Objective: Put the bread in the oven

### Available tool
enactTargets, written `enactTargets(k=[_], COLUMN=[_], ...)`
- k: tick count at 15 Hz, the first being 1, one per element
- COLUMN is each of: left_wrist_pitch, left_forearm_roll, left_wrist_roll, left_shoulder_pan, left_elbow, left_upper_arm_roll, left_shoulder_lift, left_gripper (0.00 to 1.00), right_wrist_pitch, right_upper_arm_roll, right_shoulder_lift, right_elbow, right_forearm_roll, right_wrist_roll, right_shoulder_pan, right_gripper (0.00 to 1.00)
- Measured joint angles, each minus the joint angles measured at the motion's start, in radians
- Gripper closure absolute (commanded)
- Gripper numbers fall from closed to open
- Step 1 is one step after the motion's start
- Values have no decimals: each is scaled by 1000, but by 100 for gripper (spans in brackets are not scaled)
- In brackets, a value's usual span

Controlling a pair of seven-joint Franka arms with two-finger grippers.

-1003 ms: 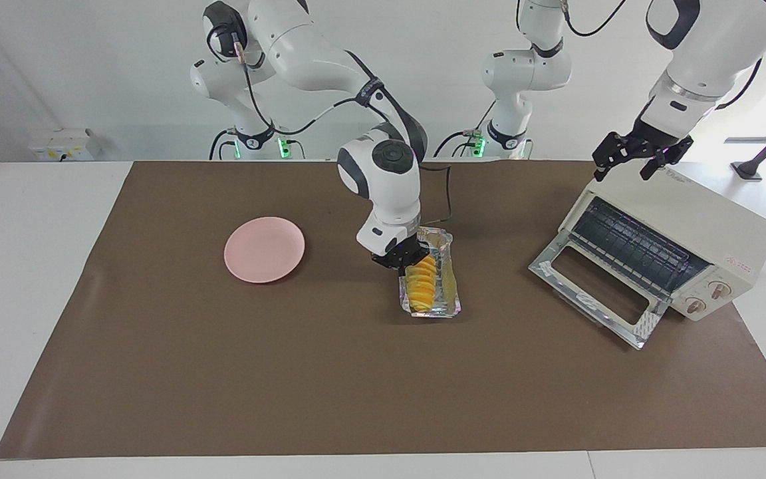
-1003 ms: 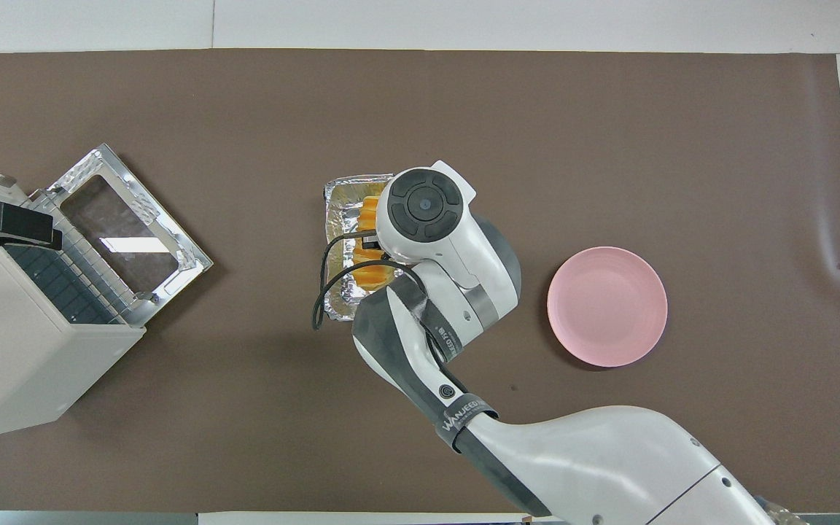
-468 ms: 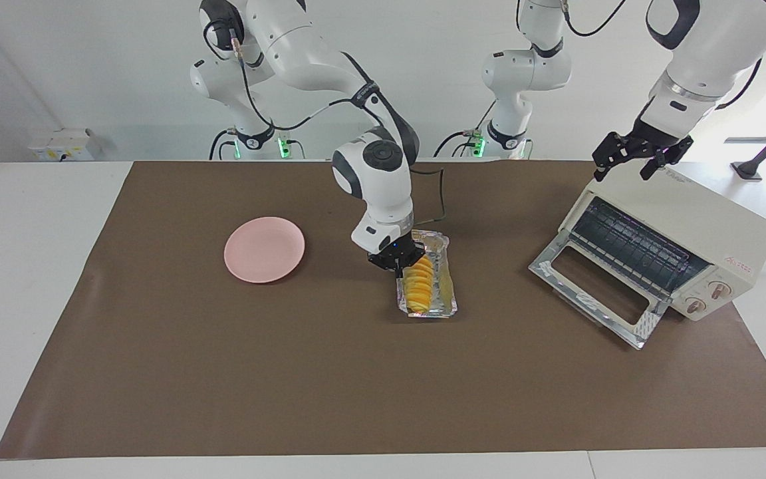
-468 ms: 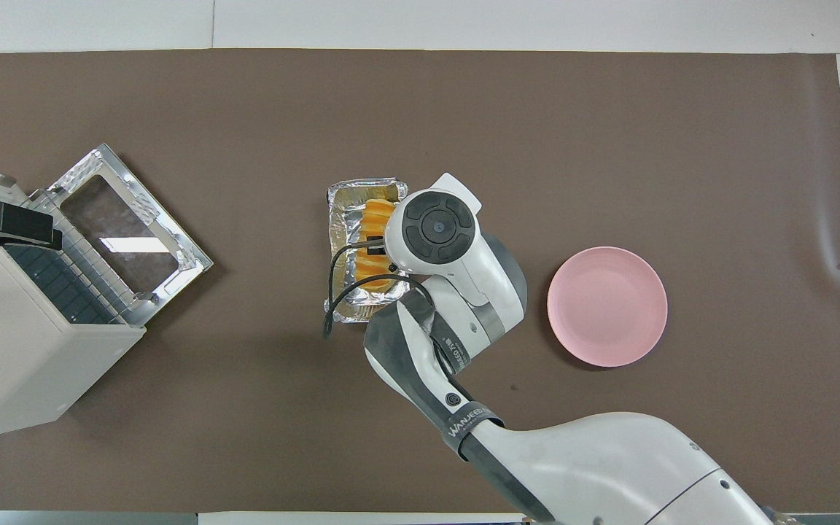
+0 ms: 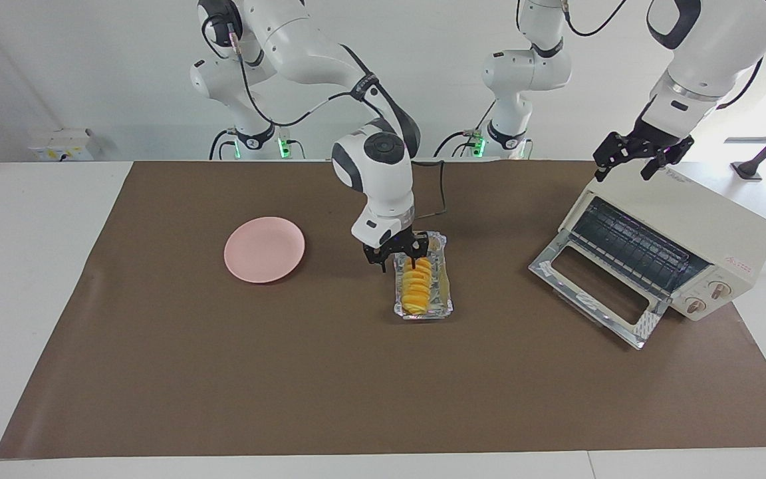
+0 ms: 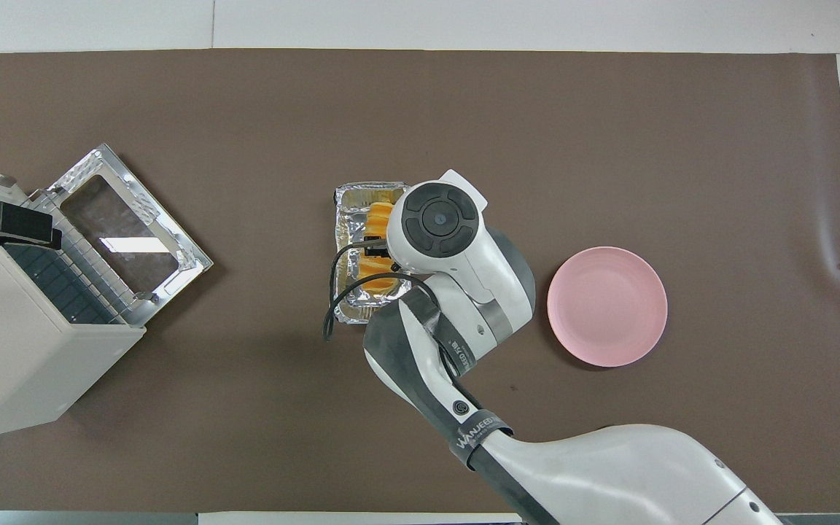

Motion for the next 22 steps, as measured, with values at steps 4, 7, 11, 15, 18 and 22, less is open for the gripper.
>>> enactTargets(k=[4, 7, 11, 15, 18, 22], left_wrist_pitch=[4, 53, 115, 211, 261, 321], left_forearm_roll=[0, 0, -2, -42, -58, -82], left_wrist_roll=[-65, -176, -326, -447, -551, -605], left_shoulder_pan=[-96, -203, -349, -474, -559, -647], left_elbow=[-6, -10, 8, 129, 227, 281], left_upper_arm_roll=[-5, -12, -18, -19, -19, -19], left_shoulder_lift=[8, 39, 164, 388, 522, 631], left_gripper=[0, 0, 0, 0, 0, 0], right_wrist_pitch=[-106, -183, -250, -337, -414, -553], right_upper_arm_roll=[-8, -11, -12, -11, -12, -10], right_shoulder_lift=[-72, -137, -201, -259, -315, -385], right_elbow=[22, 23, 23, 23, 23, 22], right_forearm_roll=[-1, -1, -1, -1, -1, -8], right_wrist_roll=[-80, -278, -456, -592, -668, -705], right_shoulder_pan=[-111, -228, -351, -438, -496, -558], right_gripper=[0, 0, 0, 0, 0, 0])
